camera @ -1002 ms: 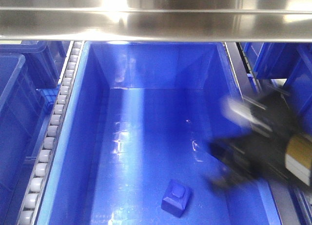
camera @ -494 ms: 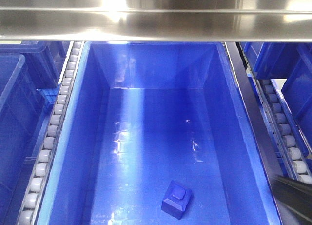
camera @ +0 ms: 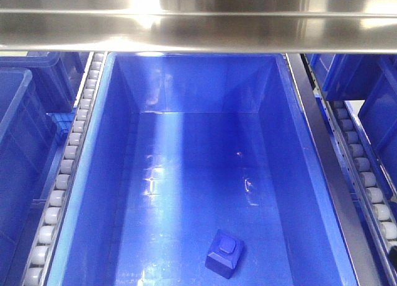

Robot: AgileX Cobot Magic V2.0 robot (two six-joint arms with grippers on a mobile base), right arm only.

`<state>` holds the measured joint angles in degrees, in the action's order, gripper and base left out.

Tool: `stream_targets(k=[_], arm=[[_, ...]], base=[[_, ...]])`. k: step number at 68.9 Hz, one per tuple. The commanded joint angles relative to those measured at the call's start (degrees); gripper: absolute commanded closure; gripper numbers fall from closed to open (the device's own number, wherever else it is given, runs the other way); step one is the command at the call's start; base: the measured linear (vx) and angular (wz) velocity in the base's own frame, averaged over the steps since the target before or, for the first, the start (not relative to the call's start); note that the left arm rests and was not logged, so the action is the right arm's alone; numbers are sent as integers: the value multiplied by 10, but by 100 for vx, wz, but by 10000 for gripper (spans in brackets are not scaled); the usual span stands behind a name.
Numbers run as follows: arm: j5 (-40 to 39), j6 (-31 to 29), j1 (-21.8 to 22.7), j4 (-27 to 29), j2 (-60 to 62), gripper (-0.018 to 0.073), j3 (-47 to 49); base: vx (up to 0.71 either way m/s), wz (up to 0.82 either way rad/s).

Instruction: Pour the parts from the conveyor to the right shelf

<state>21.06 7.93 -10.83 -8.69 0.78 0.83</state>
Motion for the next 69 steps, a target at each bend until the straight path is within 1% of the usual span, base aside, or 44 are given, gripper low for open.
stream_targets(k=[1,4,8,11,19,35,69], arm=[[-114,-1,56,-7,8,570,-14],[-157,-1,77,-7,8,570,-26],[-177,-1,93,-4,8,570,-24],[-203,-1,98,-4,8,570,-24],[-234,-1,95,-5,8,570,-24],[-235,-1,81,-7,8,570,-24],[-231,-1,81,-7,8,570,-24]], base=[[0,0],[0,0],[0,0],[0,0],[0,0],[0,0],[0,0]])
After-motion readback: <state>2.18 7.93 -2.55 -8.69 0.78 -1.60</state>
